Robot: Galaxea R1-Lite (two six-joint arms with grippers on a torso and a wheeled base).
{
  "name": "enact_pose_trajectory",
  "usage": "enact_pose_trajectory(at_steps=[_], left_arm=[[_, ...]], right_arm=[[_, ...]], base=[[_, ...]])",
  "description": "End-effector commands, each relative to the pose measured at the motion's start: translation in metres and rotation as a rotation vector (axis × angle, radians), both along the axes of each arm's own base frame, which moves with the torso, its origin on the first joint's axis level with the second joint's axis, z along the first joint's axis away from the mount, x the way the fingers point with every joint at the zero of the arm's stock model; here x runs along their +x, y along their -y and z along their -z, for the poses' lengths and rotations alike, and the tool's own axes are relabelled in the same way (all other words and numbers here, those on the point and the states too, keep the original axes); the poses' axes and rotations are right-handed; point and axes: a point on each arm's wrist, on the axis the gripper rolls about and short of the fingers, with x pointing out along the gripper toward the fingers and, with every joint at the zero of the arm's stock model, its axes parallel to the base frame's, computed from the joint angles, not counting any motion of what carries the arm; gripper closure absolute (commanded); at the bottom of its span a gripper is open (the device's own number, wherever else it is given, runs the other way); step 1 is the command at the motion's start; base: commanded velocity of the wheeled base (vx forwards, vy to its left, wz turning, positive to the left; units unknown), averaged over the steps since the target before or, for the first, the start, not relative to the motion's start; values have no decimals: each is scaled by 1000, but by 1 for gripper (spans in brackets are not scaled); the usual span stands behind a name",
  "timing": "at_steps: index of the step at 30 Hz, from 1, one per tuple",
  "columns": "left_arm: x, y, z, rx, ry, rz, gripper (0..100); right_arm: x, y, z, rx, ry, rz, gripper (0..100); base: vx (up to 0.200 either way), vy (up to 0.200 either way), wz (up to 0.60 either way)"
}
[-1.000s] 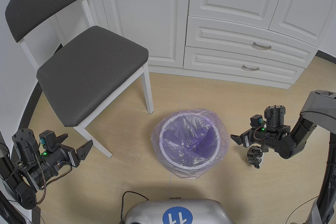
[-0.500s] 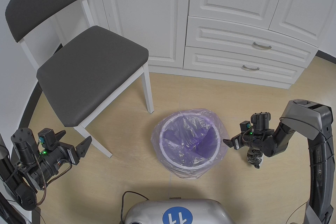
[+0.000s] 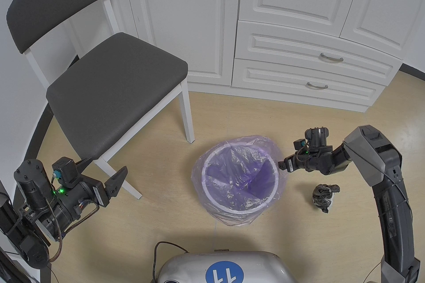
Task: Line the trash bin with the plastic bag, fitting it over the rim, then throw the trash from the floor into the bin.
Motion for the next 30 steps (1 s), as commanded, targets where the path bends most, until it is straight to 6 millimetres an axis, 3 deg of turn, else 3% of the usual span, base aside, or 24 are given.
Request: enact_pose_trajectory(at_steps=[1, 14, 17, 18, 21, 24, 30], left_arm=[[-8, 10, -8, -9, 40, 53, 0], [-12, 0, -12, -15, 54, -46, 0], [-11, -7, -11, -13, 48, -92, 0], [-11, -11, -9, -11, 39, -113, 0], [-13, -14, -6, -5, 20, -129, 0], [-13, -15, -4, -1, 13, -136, 0], [-13, -15, -5, -1, 18, -134, 0]], right_arm=[[23, -8, 82, -5, -112, 1, 0], [35, -48, 36, 203, 111, -5, 0], [39, -50, 14, 221, 190, -12, 0], [42, -51, -9, 247, 247, -14, 0], [43, -58, -44, 334, 311, -6, 0], [43, -61, -51, 362, 341, -7, 0], [41, -70, -42, 423, 323, -7, 0]], base=[[0, 0, 0], [0, 0, 0], [0, 0, 0], [0, 0, 0], [0, 0, 0], [0, 0, 0], [0, 0, 0]])
